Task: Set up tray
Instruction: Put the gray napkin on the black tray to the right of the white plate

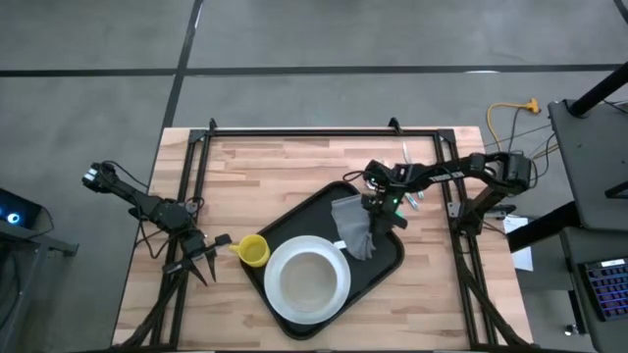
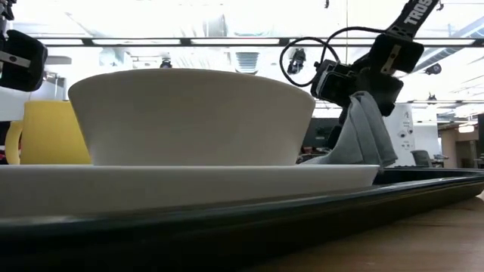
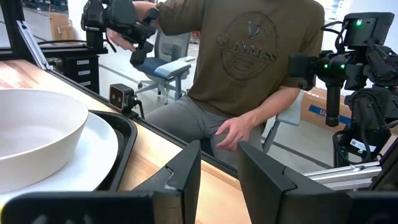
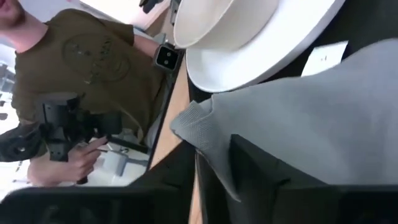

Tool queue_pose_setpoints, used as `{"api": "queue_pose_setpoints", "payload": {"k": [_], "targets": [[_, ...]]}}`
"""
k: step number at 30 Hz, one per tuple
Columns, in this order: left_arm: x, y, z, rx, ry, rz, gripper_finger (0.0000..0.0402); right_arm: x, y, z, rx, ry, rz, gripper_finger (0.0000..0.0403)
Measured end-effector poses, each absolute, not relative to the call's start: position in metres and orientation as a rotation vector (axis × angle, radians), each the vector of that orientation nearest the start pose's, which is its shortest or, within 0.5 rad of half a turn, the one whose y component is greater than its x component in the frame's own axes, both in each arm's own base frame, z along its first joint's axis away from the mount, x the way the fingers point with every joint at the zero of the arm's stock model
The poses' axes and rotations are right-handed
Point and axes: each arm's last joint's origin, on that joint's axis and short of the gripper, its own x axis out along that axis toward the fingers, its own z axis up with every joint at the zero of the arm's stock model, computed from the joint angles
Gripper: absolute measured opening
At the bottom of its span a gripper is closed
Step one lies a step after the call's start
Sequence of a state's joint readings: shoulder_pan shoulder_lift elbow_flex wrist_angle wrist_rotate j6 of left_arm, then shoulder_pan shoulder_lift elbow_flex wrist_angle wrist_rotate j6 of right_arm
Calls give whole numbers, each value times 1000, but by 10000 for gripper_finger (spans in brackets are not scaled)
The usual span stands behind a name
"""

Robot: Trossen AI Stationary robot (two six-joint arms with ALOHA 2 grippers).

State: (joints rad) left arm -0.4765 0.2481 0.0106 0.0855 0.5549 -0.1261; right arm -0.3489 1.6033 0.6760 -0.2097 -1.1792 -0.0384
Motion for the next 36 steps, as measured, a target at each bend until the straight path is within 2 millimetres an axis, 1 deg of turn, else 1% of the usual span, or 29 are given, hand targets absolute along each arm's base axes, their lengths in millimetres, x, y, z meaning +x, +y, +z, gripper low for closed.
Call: {"api": "queue_pose_setpoints", "payload": {"k": [6, 9, 11, 14, 17, 21, 26, 32, 34, 36], "targets": [[89, -63, 155, -121, 224, -1018, 88, 245, -61, 138, 849, 926, 732, 172], [89, -63, 155, -121, 224, -1018, 88, 240, -60, 140, 853, 1047, 636, 201], [89, -63, 155, -121, 224, -1018, 88, 237, -61, 142, 804, 1158, 542, 213], [89, -63, 155, -121, 223, -1017, 88, 231, -64, 144, 671, 1331, 385, 222], [89, -63, 155, -120, 223, -1018, 88, 233, -68, 147, 582, 1394, 258, 224], [89, -63, 155, -121, 223, -1017, 88, 240, -72, 153, 563, 1389, 186, 225], [89, -63, 155, -120, 223, -1013, 88, 257, -72, 165, 467, 1305, 181, 226], [89, -63, 155, -120, 223, -1014, 88, 275, -61, 171, 145, 1228, 208, 226], [89, -63, 155, -120, 223, -1014, 88, 278, -59, 172, 80, 1201, 218, 226], [89, -63, 155, -120, 223, -1015, 88, 282, -57, 173, 52, 1168, 225, 226]]}}
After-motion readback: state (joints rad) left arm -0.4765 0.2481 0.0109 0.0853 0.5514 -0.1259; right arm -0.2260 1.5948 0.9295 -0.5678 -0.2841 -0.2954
